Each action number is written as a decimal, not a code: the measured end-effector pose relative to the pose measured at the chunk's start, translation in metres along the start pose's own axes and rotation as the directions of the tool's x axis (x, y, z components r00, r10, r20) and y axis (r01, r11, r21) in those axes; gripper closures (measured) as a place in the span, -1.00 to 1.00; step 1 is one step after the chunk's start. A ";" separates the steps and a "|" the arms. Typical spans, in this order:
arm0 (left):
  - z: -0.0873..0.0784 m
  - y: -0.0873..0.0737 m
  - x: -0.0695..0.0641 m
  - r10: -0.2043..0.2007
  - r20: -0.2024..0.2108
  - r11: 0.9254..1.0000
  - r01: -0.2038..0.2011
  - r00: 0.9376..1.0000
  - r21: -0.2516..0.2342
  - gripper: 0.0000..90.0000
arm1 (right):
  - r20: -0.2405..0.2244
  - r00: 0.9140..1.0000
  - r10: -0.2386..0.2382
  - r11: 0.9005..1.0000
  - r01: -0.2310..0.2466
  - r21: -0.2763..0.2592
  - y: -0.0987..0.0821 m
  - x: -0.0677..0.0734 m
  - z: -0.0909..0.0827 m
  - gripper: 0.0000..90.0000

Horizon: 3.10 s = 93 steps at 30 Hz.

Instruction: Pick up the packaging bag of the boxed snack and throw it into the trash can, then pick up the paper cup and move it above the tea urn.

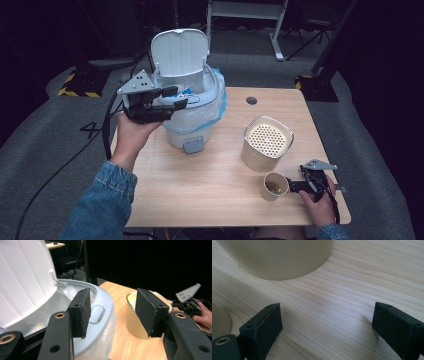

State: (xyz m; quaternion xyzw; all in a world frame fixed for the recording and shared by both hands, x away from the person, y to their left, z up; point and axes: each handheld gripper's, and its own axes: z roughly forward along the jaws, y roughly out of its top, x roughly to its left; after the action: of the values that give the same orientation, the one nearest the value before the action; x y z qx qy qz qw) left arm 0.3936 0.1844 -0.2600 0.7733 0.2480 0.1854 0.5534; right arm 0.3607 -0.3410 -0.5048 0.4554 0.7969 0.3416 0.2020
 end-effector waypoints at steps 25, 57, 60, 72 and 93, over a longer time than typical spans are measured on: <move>0.001 -0.112 -0.027 -0.052 0.021 0.988 0.048 0.998 0.149 0.02 | 0.000 1.000 0.008 1.000 -0.008 -0.001 -0.005 0.000 -0.005 -0.76; 0.047 -0.216 -0.023 -0.072 -0.053 0.843 0.089 0.996 0.530 0.01 | -0.249 0.951 -0.183 0.983 0.185 -0.014 -0.005 0.028 -0.065 -0.52; 0.048 -0.222 -0.024 -0.062 -0.083 0.821 0.098 0.995 0.562 0.00 | -0.252 0.950 -0.187 0.981 0.192 -0.003 -0.006 0.036 -0.062 -0.54; 0.033 -0.239 -0.019 -0.081 -0.126 0.869 0.132 0.989 0.477 -0.09 | -0.312 0.923 -0.225 0.974 0.210 -0.079 -0.001 0.056 -0.046 -0.61; 0.032 -0.246 -0.017 -0.080 -0.136 0.896 0.131 0.988 0.424 -0.13 | -0.354 0.914 -0.198 0.963 0.114 -0.243 -0.007 0.064 -0.025 -0.36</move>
State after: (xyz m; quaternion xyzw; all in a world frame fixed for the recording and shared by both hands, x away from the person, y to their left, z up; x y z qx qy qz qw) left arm 0.3545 0.2149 -0.5034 0.8500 0.3558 0.1395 0.3626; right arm 0.3089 -0.2974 -0.4937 0.2914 0.8126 0.4900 0.1211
